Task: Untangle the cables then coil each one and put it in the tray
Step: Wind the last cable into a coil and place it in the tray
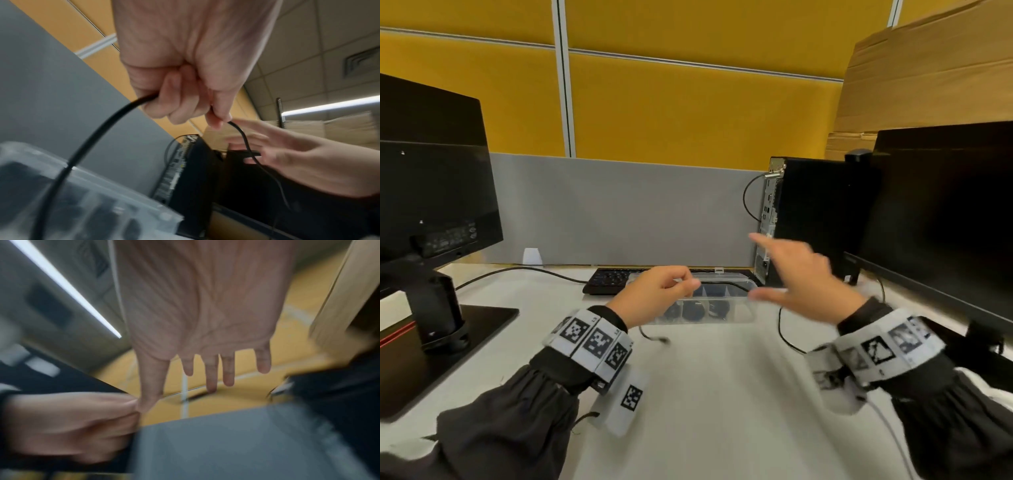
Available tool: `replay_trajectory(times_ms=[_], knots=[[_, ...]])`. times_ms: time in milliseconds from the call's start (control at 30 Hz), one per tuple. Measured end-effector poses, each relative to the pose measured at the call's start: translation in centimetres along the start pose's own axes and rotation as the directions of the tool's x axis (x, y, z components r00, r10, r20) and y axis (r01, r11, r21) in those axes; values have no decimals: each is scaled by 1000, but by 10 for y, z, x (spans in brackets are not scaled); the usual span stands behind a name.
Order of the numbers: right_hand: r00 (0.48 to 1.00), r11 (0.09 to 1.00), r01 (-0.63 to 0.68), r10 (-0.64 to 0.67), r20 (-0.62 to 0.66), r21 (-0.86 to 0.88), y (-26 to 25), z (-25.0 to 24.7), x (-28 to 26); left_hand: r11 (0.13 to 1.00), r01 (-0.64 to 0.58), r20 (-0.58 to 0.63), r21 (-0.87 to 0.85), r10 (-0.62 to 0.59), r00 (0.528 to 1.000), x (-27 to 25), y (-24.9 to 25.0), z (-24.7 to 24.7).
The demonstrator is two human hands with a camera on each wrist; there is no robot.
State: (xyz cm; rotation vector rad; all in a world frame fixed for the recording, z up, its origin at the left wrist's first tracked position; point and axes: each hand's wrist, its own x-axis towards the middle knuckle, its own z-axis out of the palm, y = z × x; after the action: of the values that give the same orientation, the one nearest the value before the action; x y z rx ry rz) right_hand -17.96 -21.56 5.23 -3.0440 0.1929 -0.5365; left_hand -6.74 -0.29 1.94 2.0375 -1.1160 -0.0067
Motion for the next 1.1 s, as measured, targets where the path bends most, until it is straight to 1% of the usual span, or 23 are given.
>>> replay_trajectory(times_ms=[67,100,167,233,300,367,433,467,500,533,600,633,667,700,733,800,867,933,967,1000,1033,1067,1100], knots=[[972,954,147,-189,142,262,-40,15,-6,995,-79,24,-53,81,996,2,14,6],[951,894,160,-253,176,419,-51,22,-8,991,-111,29,-71,113,993,2,19,6],[949,726,108,-279,148,679,-55,27,-10,987,-146,18,-65,147,989,-2,19,3],[975,648,66,-203,89,759,-43,26,-9,991,-126,-37,-50,124,992,-10,10,-4],[999,658,47,-32,-34,752,-24,20,-7,996,-56,-65,-70,52,997,-18,-7,-11],[965,678,47,159,-208,733,-1,18,-2,974,16,-43,-226,-26,999,-25,-22,-16],[895,741,34,276,-351,670,16,22,5,910,51,-14,-411,-62,998,-28,-29,-15],[871,771,25,295,-392,636,20,25,9,857,52,-15,-513,-70,997,-28,-29,-12],[871,801,9,287,-398,598,22,29,12,773,39,-28,-634,-74,997,-27,-27,-9],[899,831,-10,251,-359,556,20,35,13,655,15,-50,-756,-81,995,-25,-23,-7],[982,923,-18,88,-165,385,11,53,10,382,-66,-117,-922,-112,987,-21,-14,-7],[1000,967,20,-14,-27,255,4,62,5,274,-113,-153,-955,-131,979,-19,-11,-8],[988,986,90,-106,109,140,-7,69,-3,186,-155,-183,-970,-144,972,-17,-9,-10],[960,982,178,-188,208,67,-18,74,-11,124,-192,-210,-973,-148,967,-15,-9,-10],[930,965,260,-258,263,26,-30,76,-20,95,-222,-234,-970,-150,960,-13,-8,-10],[896,927,375,-361,259,-7,-50,73,-32,131,-259,-281,-957,-189,941,-11,-9,-7],[870,892,451,-441,221,2,-62,67,-38,213,-279,-324,-936,-217,921,-8,-14,-4],[844,863,504,-503,188,44,-70,56,-39,316,-254,-330,-914,-216,919,-8,-19,-1],[833,848,523,-530,157,87,-72,49,-38,438,-220,-331,-872,-196,923,-8,-21,-1],[831,836,530,-546,109,145,-72,41,-36,624,-168,-336,-763,-161,928,-8,-24,-1],[837,823,532,-547,25,200,-70,33,-30,805,-98,-317,-585,-116,941,-9,-27,-1],[849,816,524,-521,-82,244,-65,25,-23,914,-32,-247,-404,-75,966,-10,-29,-1],[861,816,507,-466,-203,279,-60,18,-14,956,13,-150,-295,-59,987,-10,-28,0]])
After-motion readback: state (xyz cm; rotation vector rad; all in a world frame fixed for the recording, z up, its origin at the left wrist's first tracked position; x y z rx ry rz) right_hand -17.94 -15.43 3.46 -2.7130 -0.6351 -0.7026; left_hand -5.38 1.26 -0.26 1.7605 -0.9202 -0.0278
